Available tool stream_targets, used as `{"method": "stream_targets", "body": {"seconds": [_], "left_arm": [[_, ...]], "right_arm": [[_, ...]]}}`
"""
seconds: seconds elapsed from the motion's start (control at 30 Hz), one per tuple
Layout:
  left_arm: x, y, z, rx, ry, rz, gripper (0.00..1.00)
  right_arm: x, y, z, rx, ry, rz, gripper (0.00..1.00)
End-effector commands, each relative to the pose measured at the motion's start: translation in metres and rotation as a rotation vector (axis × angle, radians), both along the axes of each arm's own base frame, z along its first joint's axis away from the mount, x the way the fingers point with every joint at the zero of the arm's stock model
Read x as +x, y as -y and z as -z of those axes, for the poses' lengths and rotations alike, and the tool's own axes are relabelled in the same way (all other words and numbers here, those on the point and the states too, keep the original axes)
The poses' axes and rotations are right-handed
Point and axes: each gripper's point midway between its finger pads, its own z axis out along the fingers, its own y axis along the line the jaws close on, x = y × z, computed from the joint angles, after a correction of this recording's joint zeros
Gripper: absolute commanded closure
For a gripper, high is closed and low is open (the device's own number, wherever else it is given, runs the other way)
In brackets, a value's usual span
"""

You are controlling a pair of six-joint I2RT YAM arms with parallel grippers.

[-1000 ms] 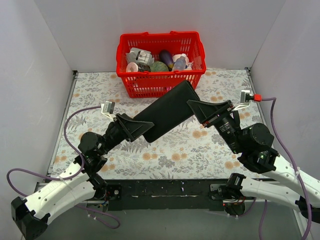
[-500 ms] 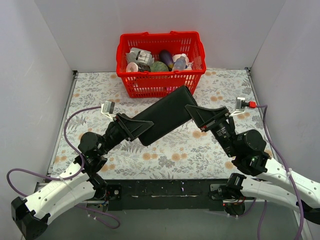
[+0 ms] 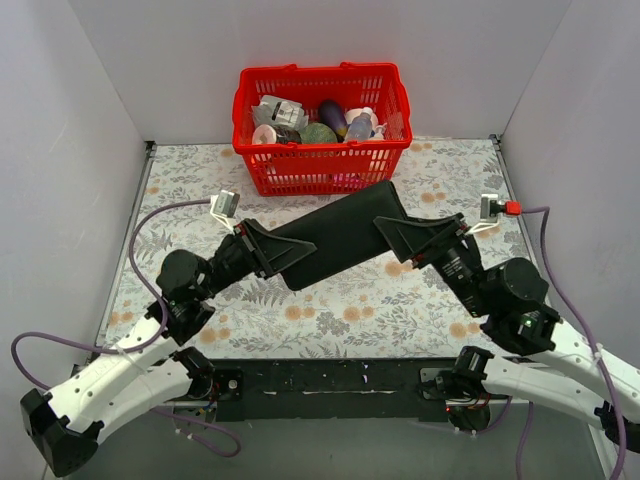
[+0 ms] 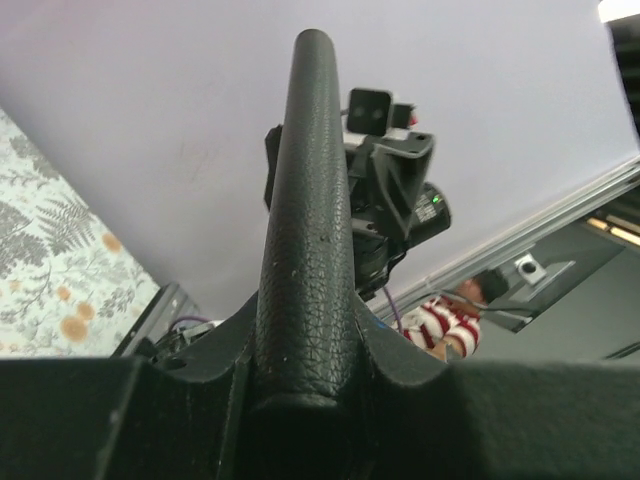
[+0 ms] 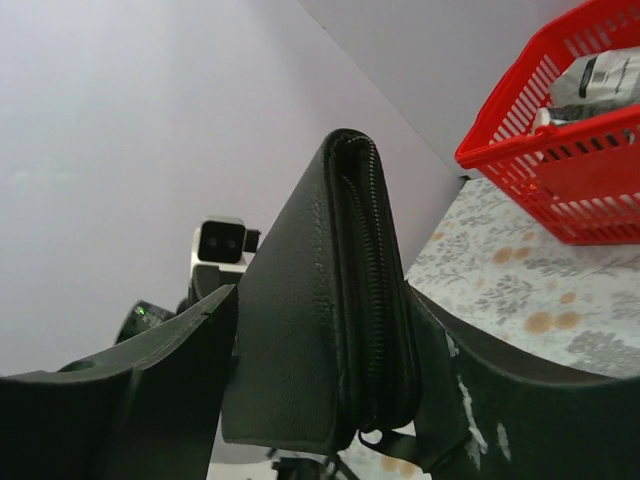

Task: Sort the hair-cutting tools
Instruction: Zip the hairdressing tool bag.

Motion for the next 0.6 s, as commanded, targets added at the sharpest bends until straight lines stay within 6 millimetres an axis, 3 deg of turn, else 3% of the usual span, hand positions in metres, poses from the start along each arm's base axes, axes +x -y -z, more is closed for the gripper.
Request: {"method": "stream_targets", "body": {"seconds": [0.0,0.23,0.27,0.33,0.37,0.4,0.43,0.57], "left_arm": [[-0.013,0.007,-0.020,0.114,0.091,0.070,1.00],[0.005,0.008,0.002,0.328,0.019,0.044,1.00],[0.006,0.005,-0.009,0.332,0.031,0.032,1.00],[0.016,0.002,-0.005,0.396,0.012,0.009,1.00],[0.020,-0.001,-0.008,0.412,0.008,-0.003,1.00],[0.024,-0.007,-0.025,0.412,0.048,-0.034,1.00],[0.028,-0.007,-0.018,0.452,0.016,-0.025,1.00],[0.037,-0.009,-0.023,0.500,-0.023,-0.008,1.00]], "right_arm": [[-0.024,0.032,-0.028,-0.161,0.140,-0.001,0.25],[-0.050,0.056,0.005,-0.423,0.112,-0.087,0.21],[-0.051,0.056,0.024,-0.495,0.071,-0.106,0.21],[-0.055,0.055,0.042,-0.561,0.032,-0.140,0.22],[-0.057,0.054,0.061,-0.624,-0.005,-0.162,0.23],[-0.058,0.051,0.074,-0.664,-0.018,-0.181,0.26],[-0.065,0.046,0.083,-0.687,-0.014,-0.237,0.28],[-0.071,0.034,0.126,-0.833,-0.061,-0.330,0.34]]}}
